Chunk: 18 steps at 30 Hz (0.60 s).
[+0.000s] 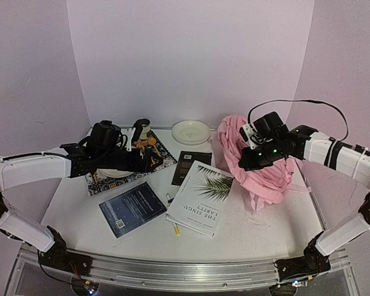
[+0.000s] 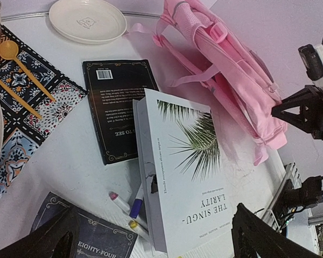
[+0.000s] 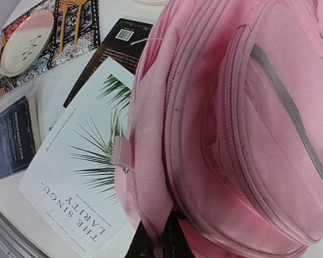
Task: Pack the student bag
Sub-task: Grab the student bag from the corner of the board, then put down the book in the student bag.
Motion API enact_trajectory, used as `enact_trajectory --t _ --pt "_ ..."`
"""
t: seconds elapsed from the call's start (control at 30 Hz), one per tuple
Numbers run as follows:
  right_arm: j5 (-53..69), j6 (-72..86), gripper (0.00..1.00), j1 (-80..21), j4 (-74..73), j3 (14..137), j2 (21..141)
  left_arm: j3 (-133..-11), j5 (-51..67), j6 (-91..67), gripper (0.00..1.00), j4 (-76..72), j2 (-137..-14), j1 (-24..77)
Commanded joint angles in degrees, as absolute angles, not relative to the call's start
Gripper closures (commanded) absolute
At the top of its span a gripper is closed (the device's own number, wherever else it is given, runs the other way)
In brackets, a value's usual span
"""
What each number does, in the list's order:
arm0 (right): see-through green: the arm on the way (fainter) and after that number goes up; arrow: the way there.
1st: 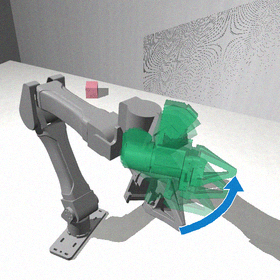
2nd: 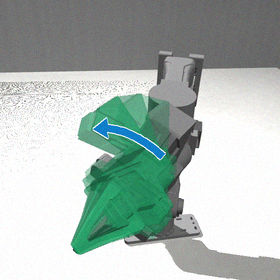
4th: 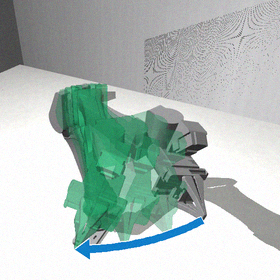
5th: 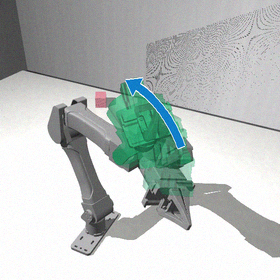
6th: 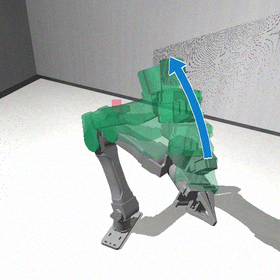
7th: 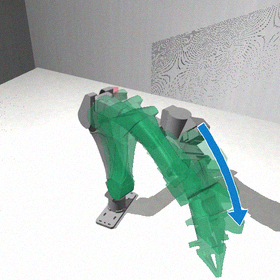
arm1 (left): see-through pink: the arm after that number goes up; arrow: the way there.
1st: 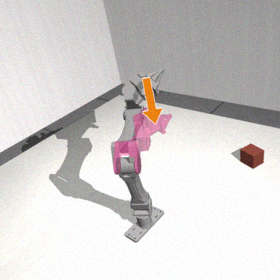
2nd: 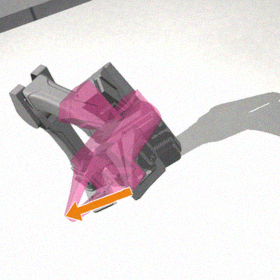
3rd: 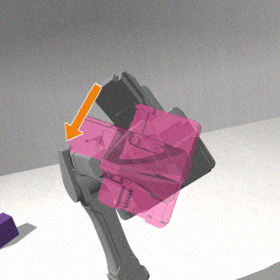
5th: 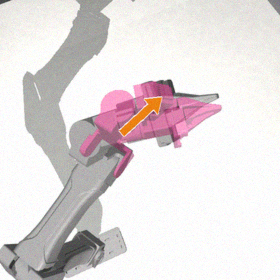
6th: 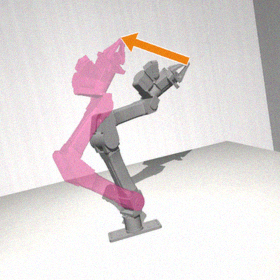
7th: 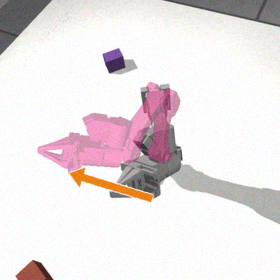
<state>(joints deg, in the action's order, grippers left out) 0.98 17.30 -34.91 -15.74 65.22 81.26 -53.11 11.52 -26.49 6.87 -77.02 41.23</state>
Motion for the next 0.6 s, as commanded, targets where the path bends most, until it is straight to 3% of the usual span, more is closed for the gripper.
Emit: enact_trajectory --t 0.0,0.13,0.4,0.57 --pt "6.52 21.16 1.00 -35.75 -5.12 65.36 83.09 -56.47 12.79 -27.36 0.01 3.63 -78.45 42.30" --pt "7.84 21.64 0.93 -36.35 -4.12 65.67 85.81 -56.65 12.57 -27.68 0.01 3.11 -79.30 42.96" --pt "3.48 18.27 0.54 -35.43 -4.28 63.03 83.38 -56.50 10.69 -27.81 0.02 2.90 -79.93 43.64" --pt "3.80 16.80 0.44 -28.14 -5.35 59.21 79.54 -55.87 9.49 -27.72 0.03 2.90 -79.38 43.77"
